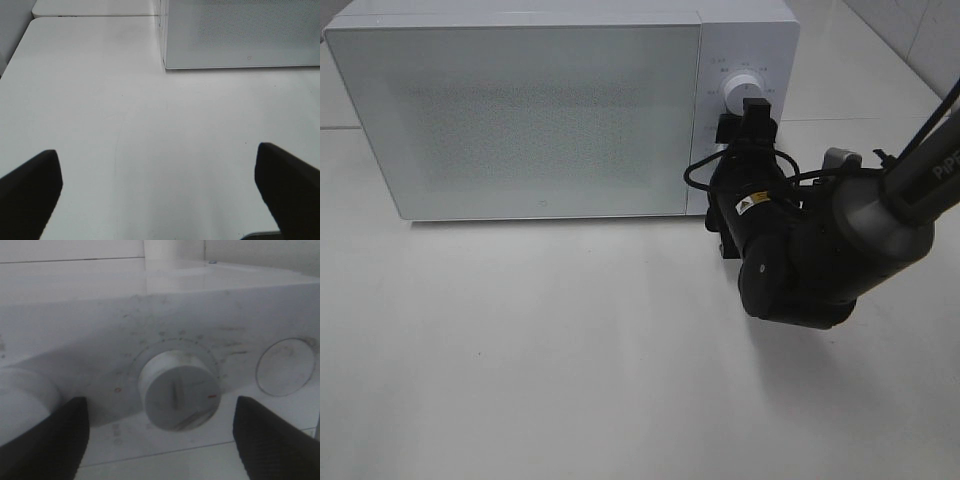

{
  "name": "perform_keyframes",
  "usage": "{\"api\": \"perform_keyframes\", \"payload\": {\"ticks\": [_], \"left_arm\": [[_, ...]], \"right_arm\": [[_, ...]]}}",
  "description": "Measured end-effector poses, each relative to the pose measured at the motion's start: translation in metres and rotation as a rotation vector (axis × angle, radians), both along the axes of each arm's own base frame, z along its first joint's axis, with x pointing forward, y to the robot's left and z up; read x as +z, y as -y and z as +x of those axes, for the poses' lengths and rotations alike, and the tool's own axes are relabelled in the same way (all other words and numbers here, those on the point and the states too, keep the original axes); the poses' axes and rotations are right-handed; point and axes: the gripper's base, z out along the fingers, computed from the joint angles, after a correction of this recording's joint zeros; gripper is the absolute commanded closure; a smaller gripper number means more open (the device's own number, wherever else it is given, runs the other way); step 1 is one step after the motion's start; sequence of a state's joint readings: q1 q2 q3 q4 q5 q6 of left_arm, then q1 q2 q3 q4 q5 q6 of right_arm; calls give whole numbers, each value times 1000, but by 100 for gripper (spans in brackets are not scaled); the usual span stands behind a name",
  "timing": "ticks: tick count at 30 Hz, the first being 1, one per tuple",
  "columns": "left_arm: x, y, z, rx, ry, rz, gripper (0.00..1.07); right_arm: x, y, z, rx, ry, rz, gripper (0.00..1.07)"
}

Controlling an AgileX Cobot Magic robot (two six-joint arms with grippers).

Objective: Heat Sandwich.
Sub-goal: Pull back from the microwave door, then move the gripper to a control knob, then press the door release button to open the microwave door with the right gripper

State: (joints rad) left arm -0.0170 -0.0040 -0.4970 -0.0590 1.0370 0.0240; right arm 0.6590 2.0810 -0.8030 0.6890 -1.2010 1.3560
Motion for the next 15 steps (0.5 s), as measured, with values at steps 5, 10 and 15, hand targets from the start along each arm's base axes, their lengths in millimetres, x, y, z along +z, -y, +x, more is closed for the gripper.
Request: {"api": "perform_keyframes", "payload": {"ticks": [5, 10, 15], "left_arm": [[0, 0, 0, 1, 0, 1, 6], [0, 0, 0, 1, 0, 1, 6], [0, 0, 0, 1, 0, 1, 6]], "right_arm": [[-6, -4, -12, 32, -24, -23, 31], [-13, -3, -28, 56, -62, -54, 31], [-7, 6, -40, 67, -70, -80, 31]]}}
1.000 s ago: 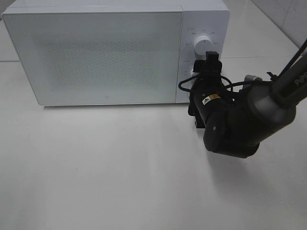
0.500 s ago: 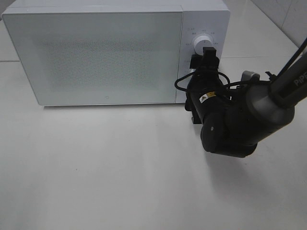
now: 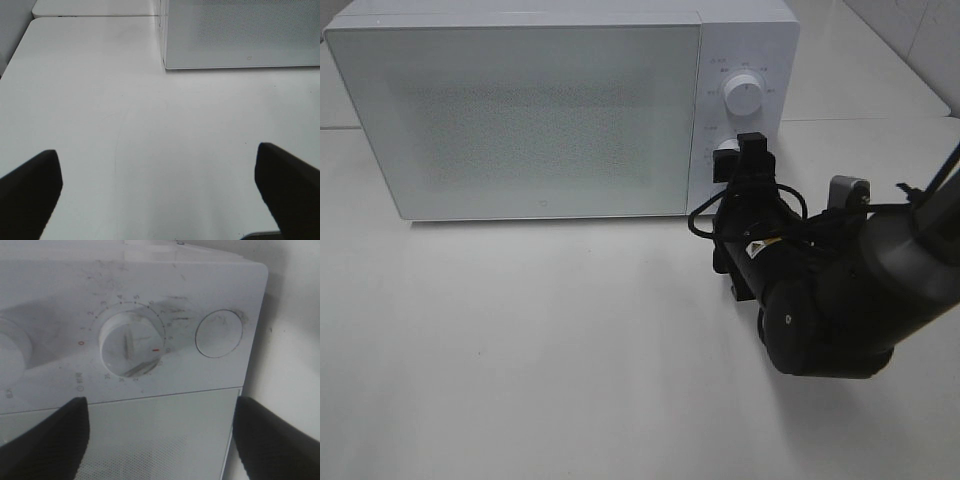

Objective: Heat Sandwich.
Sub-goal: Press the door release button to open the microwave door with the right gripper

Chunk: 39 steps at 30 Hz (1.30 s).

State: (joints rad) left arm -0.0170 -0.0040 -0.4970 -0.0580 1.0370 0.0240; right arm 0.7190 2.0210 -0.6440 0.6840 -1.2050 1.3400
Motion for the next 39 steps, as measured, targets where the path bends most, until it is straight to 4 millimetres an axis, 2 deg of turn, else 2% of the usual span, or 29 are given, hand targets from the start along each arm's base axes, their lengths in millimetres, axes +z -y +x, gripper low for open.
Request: {"api": "perform_keyframes", "payload": {"ticks": [8, 12, 16, 23, 24, 28, 29, 31, 34, 39], "left_arm": [[0, 0, 0, 0, 0, 0, 6], [0, 0, 0, 0, 0, 0, 6], [0, 0, 0, 0, 0, 0, 6], [0, 0, 0, 0, 0, 0, 6], [0, 0, 0, 0, 0, 0, 6], [0, 0, 0, 0, 0, 0, 6], [0, 0, 0, 0, 0, 0, 6], [0, 0, 0, 0, 0, 0, 6], [0, 0, 0, 0, 0, 0, 6], [0, 0, 0, 0, 0, 0, 6]], "right_arm": [[19, 16, -19, 42, 21, -117, 31], [27, 19, -28, 100, -36, -207, 31], [36, 18, -38, 234, -128, -365, 31], [51, 16, -50, 445, -161, -606, 31], [57, 16, -55, 520, -151, -689, 31], [65, 16, -62, 620, -129, -793, 31], [72, 16, -66, 687, -92, -876, 31], [76, 16, -68, 713, -70, -908, 31], [90, 17, -77, 837, 25, -1056, 31], [105, 20, -91, 965, 103, -1166, 31]]}}
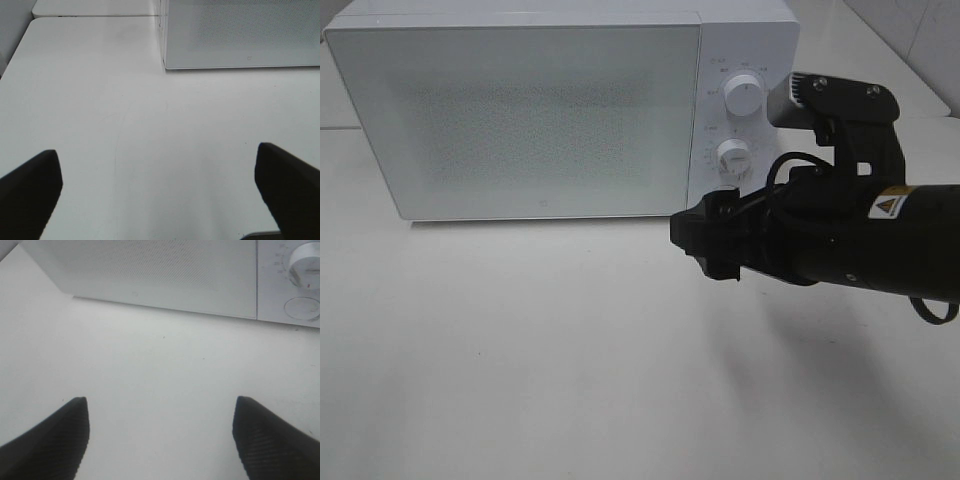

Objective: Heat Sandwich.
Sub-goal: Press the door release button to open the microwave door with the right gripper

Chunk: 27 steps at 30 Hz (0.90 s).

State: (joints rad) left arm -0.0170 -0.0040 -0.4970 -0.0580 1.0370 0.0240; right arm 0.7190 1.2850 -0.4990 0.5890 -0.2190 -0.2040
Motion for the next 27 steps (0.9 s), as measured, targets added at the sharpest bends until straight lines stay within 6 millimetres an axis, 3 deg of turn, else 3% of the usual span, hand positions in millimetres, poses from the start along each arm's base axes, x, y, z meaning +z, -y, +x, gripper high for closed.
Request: {"api": "perform_keyframes", "payload": {"ticks": [16, 22, 27], "left_arm": [[0, 0, 0, 0, 0, 0, 6], [0, 0, 0, 0, 0, 0, 6], [0, 0, 0, 0, 0, 0, 6]], "right_arm": [[24, 17, -53, 422, -113, -233, 31], [54, 28, -70, 516, -151, -312, 31], [66, 41, -85, 567, -179, -372, 31]]}}
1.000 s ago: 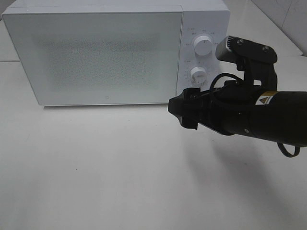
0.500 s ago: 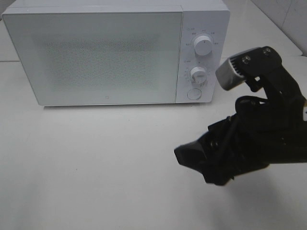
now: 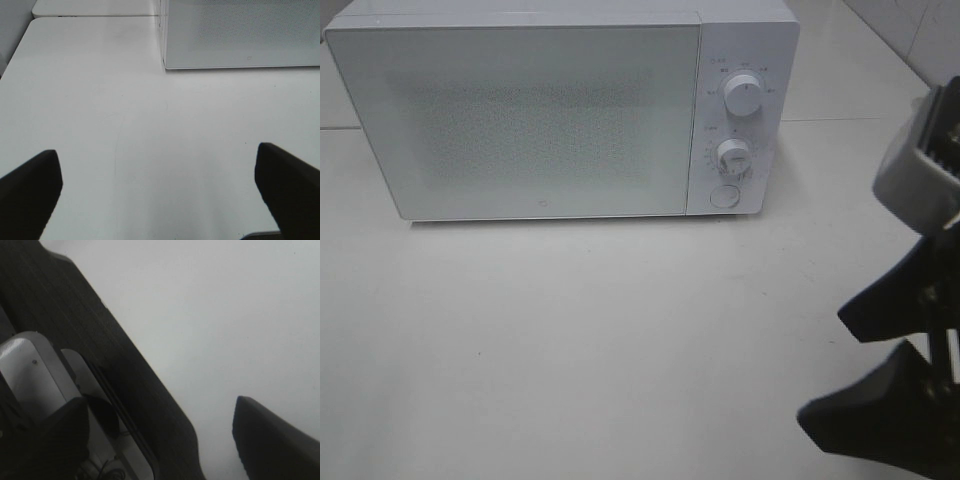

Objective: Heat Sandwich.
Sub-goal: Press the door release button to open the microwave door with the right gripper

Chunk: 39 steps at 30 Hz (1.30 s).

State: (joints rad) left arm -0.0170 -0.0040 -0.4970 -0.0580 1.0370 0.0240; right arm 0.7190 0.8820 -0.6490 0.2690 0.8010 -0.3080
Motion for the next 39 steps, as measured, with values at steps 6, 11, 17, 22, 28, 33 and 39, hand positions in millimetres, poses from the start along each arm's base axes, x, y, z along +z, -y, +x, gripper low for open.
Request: {"api": "perform_keyframes", "payload": {"ticks": [6, 11, 17, 22, 28, 33, 39], "left_arm": [[0, 0, 0, 0, 0, 0, 6], [0, 0, 0, 0, 0, 0, 6], [0, 0, 0, 0, 0, 0, 6], [0, 0, 0, 0, 0, 0, 6], [0, 0, 0, 0, 0, 0, 6], [0, 0, 0, 0, 0, 0, 6], [0, 0, 0, 0, 0, 0, 6]], "right_arm": [[5, 17, -23, 51, -68, -65, 31], [13, 36, -45, 61, -65, -60, 31], [20, 66, -76, 10, 80, 62, 31], [15, 81, -87, -149, 173, 100, 31], [8, 92, -97, -326, 256, 120, 31], [4, 99, -102, -585, 302, 163, 31], [-1, 106, -104, -840, 365, 197, 31]]}}
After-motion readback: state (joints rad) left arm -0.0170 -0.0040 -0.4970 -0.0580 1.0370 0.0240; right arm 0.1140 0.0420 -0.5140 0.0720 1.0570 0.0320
